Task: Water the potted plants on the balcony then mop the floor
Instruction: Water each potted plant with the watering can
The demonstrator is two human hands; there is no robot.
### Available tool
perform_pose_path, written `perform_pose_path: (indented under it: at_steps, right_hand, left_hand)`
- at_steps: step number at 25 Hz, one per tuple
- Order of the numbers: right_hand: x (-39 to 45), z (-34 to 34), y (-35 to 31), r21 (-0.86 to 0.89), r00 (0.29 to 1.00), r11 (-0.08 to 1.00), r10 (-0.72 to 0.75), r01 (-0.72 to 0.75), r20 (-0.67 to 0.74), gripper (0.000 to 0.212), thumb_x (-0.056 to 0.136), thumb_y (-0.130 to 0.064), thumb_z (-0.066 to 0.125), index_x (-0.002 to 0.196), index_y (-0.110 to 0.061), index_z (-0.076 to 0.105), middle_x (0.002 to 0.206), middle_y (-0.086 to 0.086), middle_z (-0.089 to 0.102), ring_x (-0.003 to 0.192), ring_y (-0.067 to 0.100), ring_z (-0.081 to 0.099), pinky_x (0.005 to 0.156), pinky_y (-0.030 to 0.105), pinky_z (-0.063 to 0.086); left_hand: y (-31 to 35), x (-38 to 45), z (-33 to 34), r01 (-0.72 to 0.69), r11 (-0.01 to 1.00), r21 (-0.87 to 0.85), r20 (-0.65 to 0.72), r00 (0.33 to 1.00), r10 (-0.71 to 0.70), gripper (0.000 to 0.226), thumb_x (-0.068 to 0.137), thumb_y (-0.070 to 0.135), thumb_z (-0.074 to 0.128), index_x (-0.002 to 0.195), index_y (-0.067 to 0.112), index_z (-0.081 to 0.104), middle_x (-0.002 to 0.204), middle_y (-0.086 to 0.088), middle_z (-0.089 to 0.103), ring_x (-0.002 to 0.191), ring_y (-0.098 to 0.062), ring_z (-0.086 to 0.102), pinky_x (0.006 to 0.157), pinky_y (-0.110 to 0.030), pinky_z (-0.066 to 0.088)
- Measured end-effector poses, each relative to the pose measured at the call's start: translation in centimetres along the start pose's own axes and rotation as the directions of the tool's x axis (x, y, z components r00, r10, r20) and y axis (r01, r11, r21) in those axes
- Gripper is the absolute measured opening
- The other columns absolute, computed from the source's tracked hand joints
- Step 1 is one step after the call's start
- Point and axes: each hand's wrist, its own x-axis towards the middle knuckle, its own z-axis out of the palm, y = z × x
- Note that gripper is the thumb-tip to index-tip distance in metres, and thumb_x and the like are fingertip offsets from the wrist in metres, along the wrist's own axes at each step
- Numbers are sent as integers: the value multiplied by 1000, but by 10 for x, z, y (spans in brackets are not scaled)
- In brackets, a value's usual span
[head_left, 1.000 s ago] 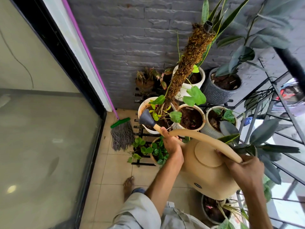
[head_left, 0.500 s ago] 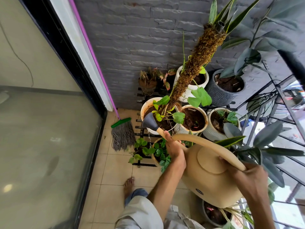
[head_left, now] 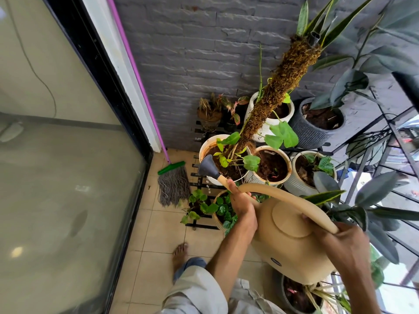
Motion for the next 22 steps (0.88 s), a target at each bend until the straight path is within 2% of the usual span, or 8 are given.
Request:
perform_pose_path:
  at_steps: [4,7,9,12,15,16,19,22]
  right_hand:
    - [3,3,4,-1,1000,1000,-6,6,9,18,77,-37,88,80,-20,82,54,12,68,58,41,64,53,50,56]
    - [3,5,4,-5,1000,1000,-18,18,21,20,77,-39,87,84,-20,83,59,12,70,62,40,64,55,50,57]
    - [3,6,3,1,1000,1000,-15,15,23,20,76,-41,87,79,-21,82,60,13,70,64,40,64,58,49,57]
    - [3,9,3,11,999,1000,-17,16,33,30,76,-42,87,58,-24,72,61,21,67,65,45,63,58,49,56]
    - [1,13,1,19,999,1000,-8,7,48,31,77,-44,87,57,-27,71,61,20,68,66,46,64,57,51,56]
    - [0,14,1,18,999,1000,-9,8,47,32,76,-45,87,56,-25,71,60,19,68,65,46,64,57,52,56]
    - [0,18,-1,30,999,999,-15,13,44,30,75,-41,88,55,-28,70,61,17,70,66,44,66,57,54,57]
    - [-1,20,-2,32,998,999,-2,0,66,40,73,-48,87,62,-12,74,63,20,70,59,41,63,58,55,58]
  left_hand:
    - [0,-1,-4,-5,1000,-5,-29,1000,5,123,35,101,44,115,11,70,72,0,62,61,-14,62,62,-28,53]
    - [3,-1,-7,5,1000,-7,-24,1000,-5,112,55,97,42,117,8,70,75,-2,62,65,-16,62,65,-30,54]
    - [6,-2,-8,7,1000,3,-26,1000,-7,113,48,94,41,116,8,70,76,-3,62,64,-15,61,62,-28,52]
    - [10,-3,-10,-20,1000,4,-33,999,20,113,44,94,41,114,9,69,72,-2,60,59,-14,60,58,-27,50]
    - [11,0,-16,-14,1000,-4,-18,1000,14,94,77,88,46,121,7,69,73,-2,61,61,-14,60,61,-28,51]
    - [11,1,-18,-13,1000,-11,-20,1000,13,90,82,85,47,123,8,68,73,-1,61,61,-14,61,62,-28,51]
    - [17,-1,-22,-18,1000,-21,-20,1000,18,100,70,88,45,128,9,66,74,0,60,61,-13,60,59,-26,50]
    - [23,-2,-24,-32,998,-53,-36,999,30,110,58,88,44,130,8,64,74,-1,59,60,-12,59,55,-24,50]
